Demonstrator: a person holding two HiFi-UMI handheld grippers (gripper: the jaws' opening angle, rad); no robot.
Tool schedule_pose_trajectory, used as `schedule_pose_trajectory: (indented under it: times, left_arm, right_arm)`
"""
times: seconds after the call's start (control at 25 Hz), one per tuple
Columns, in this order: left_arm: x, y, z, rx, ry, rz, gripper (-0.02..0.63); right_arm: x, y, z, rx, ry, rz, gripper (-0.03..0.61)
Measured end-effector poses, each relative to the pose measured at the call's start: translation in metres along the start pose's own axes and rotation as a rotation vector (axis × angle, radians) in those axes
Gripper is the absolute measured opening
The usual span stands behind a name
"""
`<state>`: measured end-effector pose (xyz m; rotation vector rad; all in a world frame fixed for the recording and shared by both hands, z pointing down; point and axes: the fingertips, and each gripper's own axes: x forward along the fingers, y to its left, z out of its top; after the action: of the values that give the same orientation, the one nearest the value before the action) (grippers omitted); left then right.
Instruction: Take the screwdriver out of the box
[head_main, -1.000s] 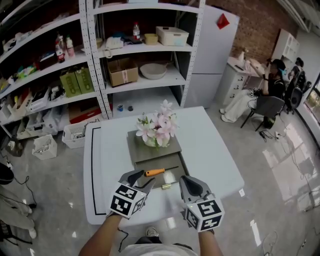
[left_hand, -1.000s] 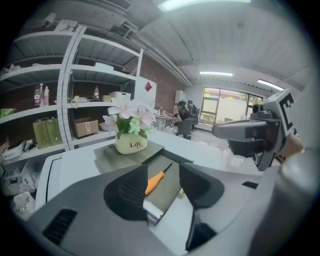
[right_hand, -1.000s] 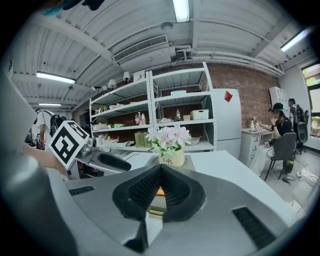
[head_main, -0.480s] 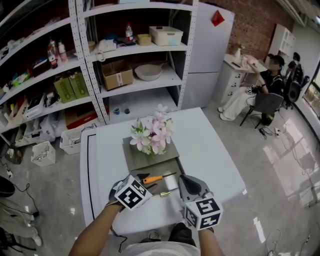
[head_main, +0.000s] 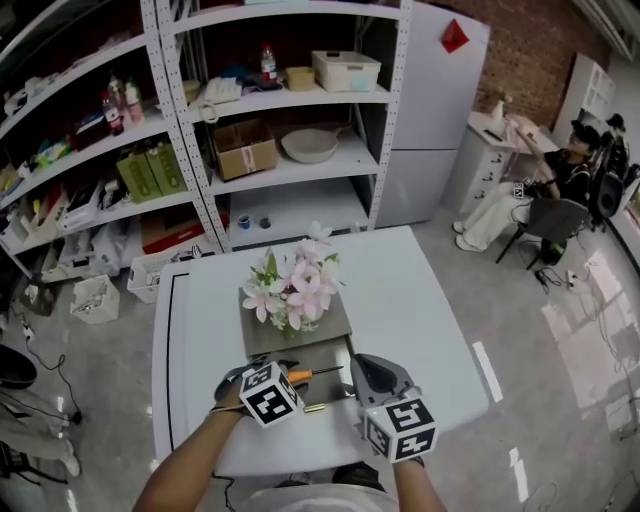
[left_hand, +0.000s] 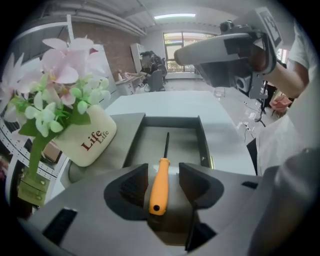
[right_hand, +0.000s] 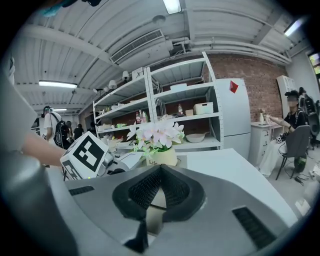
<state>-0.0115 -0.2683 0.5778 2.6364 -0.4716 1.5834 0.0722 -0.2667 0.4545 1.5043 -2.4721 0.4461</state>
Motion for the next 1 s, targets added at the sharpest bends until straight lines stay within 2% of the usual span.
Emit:
schedule_pose_trajectory:
  times: [0.36,0.68,1.0]
  left_arm:
    - [0.028,0.002,-0.006,0.02,0.111,-0.016,0.186]
    - [0.033,0.002,-0.003,-0.007,0.14,-0.047,0.133]
    - [0.035,-0.001,-0.001,0.022,0.16,-0.043,0.089]
  right_arm:
    - [0.018,-0.035,0.0,-0.005,0.031,0.077,0.005]
    - [0.027,-0.05,-0.003,-0.002,0.048,0.13,0.005]
    - [0.036,-0.053,-0.005,0.012,0.057,0.161,0.005]
